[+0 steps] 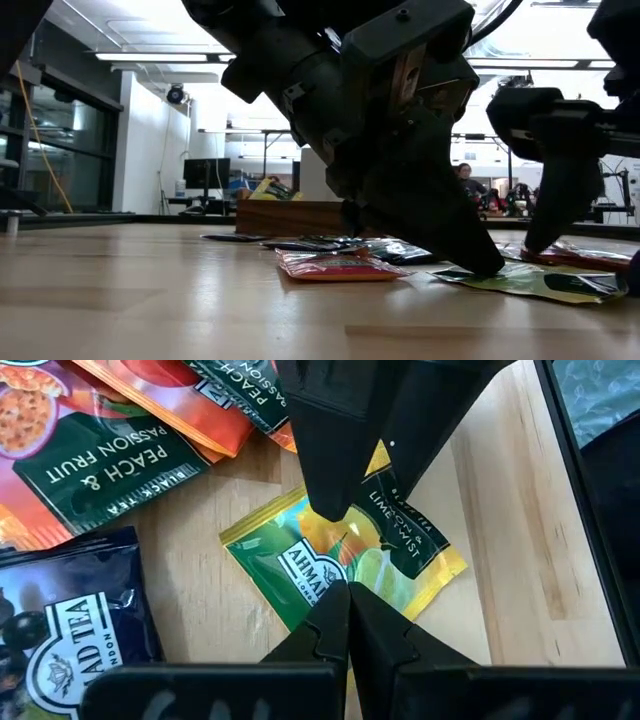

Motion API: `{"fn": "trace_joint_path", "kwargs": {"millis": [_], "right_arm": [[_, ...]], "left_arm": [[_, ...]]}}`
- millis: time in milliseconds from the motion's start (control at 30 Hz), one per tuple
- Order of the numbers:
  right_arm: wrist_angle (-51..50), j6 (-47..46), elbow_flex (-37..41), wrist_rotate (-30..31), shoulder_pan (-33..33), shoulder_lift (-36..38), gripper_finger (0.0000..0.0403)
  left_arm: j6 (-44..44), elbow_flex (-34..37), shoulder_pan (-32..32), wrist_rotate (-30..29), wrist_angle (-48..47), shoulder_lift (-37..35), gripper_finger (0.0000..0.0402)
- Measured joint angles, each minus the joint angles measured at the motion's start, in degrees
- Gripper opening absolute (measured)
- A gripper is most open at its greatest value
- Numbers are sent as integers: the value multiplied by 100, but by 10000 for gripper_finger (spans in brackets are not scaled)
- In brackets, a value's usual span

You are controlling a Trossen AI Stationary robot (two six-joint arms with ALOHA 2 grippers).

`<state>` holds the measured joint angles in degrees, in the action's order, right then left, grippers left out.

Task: Pick & Place Tea
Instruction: Put the yellow tea bag into the left section of the wooden organizer

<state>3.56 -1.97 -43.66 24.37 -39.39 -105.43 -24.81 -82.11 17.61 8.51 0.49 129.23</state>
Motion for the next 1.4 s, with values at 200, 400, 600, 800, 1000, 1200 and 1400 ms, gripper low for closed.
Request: {"fn": "trace_joint_path", "kwargs": {"millis": [200,400,600,800,1000,1200,1400], "right_arm": [[-11,-591,4,-301,7,0,122],[-7,-1123,4,-491,-49,-2,36],[-152,-1452,-114,-443,-195,-8,5],[-837,-1540,-544,-438,-252,71,1],[-1560,-1548,-999,-592,-252,103,1],[-2046,-1605,-1315,-836,-263,109,0],[-2646,-1603,-1679,-881,-266,118,0]], "left_arm": [[6,0,0,2,0,0,0],[6,0,0,9,3,1,0],[6,0,2,13,21,4,0],[6,-2,2,51,55,4,0],[92,5,-2,161,129,-143,0],[364,41,-57,-246,-436,-516,0],[666,30,-164,-545,-1290,-1048,0]]}}
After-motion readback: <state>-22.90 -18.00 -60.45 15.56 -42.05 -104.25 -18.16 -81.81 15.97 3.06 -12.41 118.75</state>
